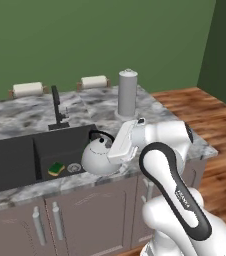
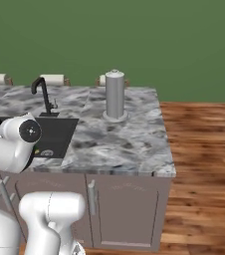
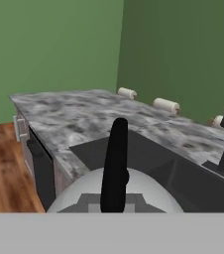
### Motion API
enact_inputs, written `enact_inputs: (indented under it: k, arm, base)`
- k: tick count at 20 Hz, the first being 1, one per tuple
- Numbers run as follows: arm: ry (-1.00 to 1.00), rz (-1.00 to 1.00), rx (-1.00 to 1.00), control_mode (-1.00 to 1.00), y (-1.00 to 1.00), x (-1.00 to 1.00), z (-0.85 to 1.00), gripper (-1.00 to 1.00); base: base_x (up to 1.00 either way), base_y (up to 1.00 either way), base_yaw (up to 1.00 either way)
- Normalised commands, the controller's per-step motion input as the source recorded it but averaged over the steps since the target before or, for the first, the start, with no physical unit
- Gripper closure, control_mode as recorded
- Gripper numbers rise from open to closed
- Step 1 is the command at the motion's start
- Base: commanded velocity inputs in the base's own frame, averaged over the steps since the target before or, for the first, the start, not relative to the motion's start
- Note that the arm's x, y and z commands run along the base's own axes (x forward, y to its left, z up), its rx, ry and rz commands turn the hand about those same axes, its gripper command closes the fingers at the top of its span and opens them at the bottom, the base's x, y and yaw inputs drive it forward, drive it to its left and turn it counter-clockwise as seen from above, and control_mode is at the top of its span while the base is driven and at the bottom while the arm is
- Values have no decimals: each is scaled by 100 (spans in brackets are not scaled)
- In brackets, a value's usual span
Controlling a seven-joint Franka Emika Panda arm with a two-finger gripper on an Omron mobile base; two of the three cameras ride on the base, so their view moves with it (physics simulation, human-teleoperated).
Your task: Open the cabinet, pick the kettle from the cabinet, and place it in the sink.
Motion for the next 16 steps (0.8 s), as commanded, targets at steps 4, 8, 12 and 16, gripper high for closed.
enact_inputs:
  k: [4, 8, 12, 16]
  arm:
    - [0, 0, 0, 100, 0, 0, 0, 100]
    - [0, 0, 0, 100, 0, 0, 0, 100]
    - [0, 0, 0, 100, 0, 0, 0, 100]
    - [0, 0, 0, 100, 0, 0, 0, 100]
  base:
    - [30, -7, 0]
    - [25, -6, 0]
    - [5, -2, 0]
    - [4, 0, 0]
